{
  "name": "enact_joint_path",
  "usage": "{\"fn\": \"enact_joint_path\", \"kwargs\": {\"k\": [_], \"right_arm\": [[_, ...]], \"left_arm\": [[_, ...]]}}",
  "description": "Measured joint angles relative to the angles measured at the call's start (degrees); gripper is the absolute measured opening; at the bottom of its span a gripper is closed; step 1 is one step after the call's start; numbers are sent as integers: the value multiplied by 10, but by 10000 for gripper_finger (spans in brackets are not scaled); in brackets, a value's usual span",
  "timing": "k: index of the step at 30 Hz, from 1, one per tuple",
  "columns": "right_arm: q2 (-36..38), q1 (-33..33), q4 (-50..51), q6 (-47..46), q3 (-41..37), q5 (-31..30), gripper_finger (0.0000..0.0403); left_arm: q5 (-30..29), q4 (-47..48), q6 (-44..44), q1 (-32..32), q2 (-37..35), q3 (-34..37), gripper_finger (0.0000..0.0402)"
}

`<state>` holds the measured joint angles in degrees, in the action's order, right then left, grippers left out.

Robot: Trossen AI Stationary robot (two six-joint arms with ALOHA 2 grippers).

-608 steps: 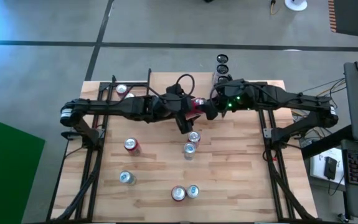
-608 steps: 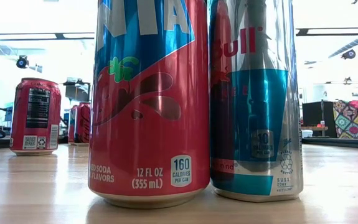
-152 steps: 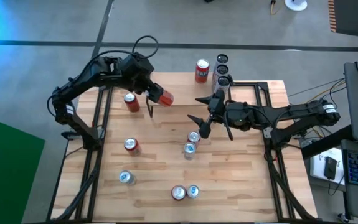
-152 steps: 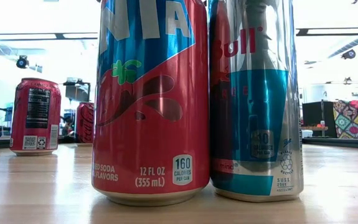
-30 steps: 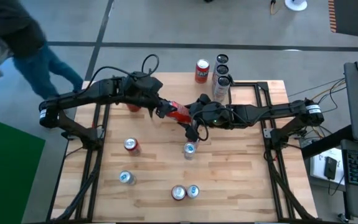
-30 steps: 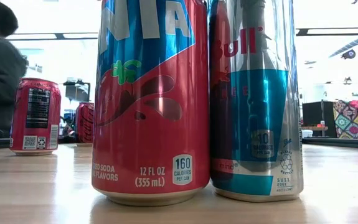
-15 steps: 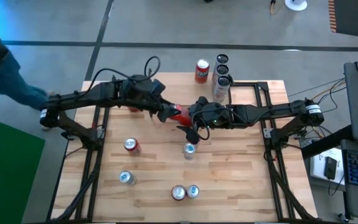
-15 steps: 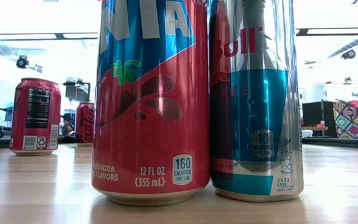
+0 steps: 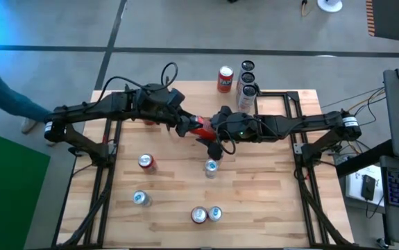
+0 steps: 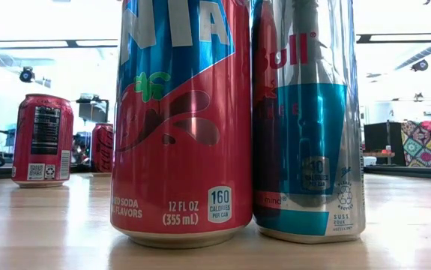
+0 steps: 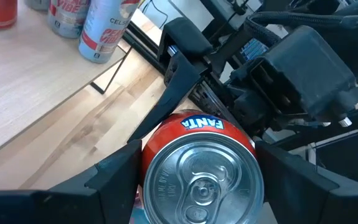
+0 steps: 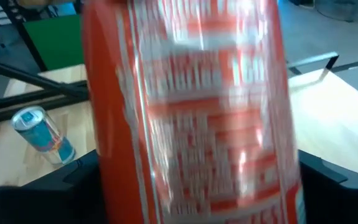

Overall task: Place canned beverage on shelf
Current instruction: Put the top red soda can aligned with the other red soda can on the shelf

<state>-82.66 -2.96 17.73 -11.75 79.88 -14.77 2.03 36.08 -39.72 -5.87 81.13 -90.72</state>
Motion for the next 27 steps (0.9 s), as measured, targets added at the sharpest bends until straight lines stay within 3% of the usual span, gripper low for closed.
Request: {"fn": "enact_joint_path", "kwargs": {"k": [10, 19, 27], "right_arm": [[0, 0, 17, -2, 13, 2, 329], [0, 1, 15, -3, 13, 18, 367], [4, 2, 22, 4, 13, -7, 368]], "left_arm": [[0, -4, 2, 1, 0, 0, 269], [0, -4, 2, 5, 0, 0, 269], [0, -3, 0, 5, 0, 0, 269]]}}
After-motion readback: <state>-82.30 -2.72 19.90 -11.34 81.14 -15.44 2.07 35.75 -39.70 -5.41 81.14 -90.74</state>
